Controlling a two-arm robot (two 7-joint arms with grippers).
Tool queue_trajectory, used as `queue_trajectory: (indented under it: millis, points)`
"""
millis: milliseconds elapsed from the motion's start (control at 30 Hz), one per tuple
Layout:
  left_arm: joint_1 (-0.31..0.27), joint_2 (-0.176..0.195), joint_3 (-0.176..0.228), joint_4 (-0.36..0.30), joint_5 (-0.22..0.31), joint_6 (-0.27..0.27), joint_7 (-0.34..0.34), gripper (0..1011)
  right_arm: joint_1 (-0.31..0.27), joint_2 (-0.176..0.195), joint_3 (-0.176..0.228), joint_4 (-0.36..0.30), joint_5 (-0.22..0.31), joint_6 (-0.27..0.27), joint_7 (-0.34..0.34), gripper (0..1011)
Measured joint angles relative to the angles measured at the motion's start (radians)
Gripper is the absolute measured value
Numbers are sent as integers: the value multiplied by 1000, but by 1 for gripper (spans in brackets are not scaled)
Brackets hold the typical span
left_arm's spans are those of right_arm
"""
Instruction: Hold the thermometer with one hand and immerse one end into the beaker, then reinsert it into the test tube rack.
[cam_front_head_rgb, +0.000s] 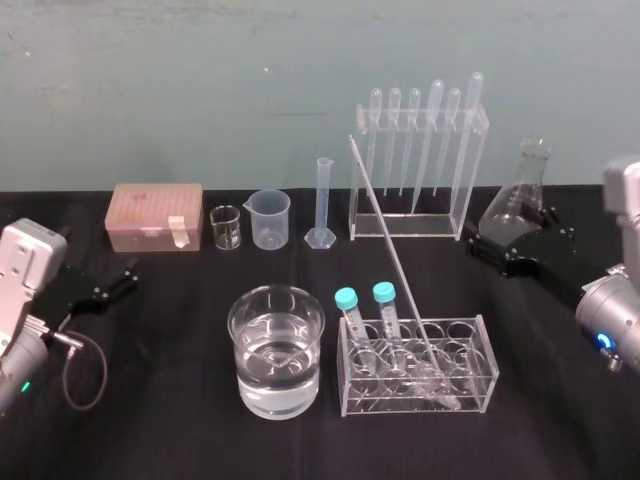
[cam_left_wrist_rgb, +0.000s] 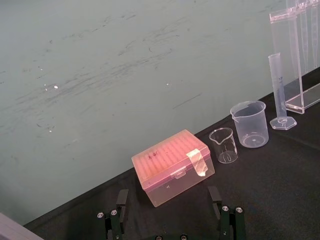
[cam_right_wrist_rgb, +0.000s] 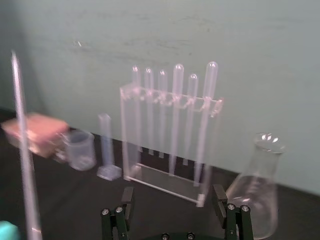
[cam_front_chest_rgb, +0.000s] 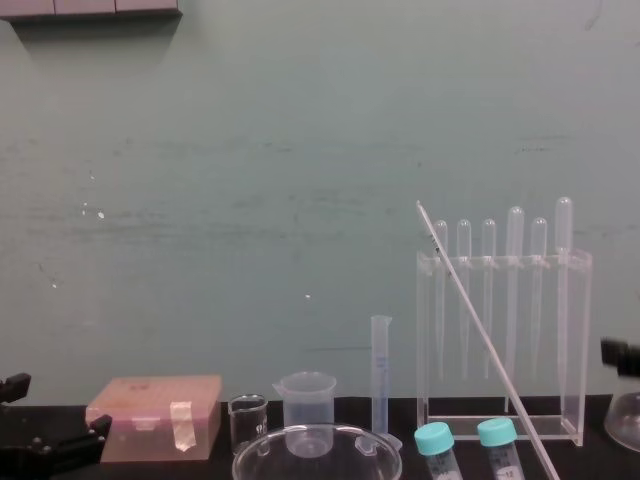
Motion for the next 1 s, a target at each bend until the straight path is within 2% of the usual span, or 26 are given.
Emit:
queue_trajectory:
  millis: [67, 133, 167, 267, 400, 600, 700, 800, 1000]
  points:
    - [0, 0, 0, 0, 0, 0, 0, 1008, -12, -3, 38, -43, 80, 69, 28, 1003]
    - [0, 0, 0, 0, 0, 0, 0, 1008, -17, -3, 60, -73, 131, 117, 51, 1002]
    - [0, 0, 0, 0, 0, 0, 0, 1008, -20, -2, 78, -100, 176, 161, 74, 1003]
    - [0, 0, 0, 0, 0, 0, 0, 1008, -18, 7, 98, -146, 238, 224, 118, 1003]
    - [0, 0, 0, 0, 0, 0, 0, 1008, -1, 24, 91, -182, 282, 259, 162, 1002]
    - [0, 0, 0, 0, 0, 0, 0, 1008, 49, 44, 31, -197, 285, 276, 217, 1003]
    - [0, 0, 0, 0, 0, 0, 0, 1008, 106, 46, -31, -175, 249, 288, 228, 1003]
    - [0, 0, 0, 0, 0, 0, 0, 1008, 139, 38, -62, -153, 230, 296, 228, 1003]
    - [0, 0, 0, 0, 0, 0, 0, 1008, 225, 0, -131, -83, 183, 311, 228, 1002]
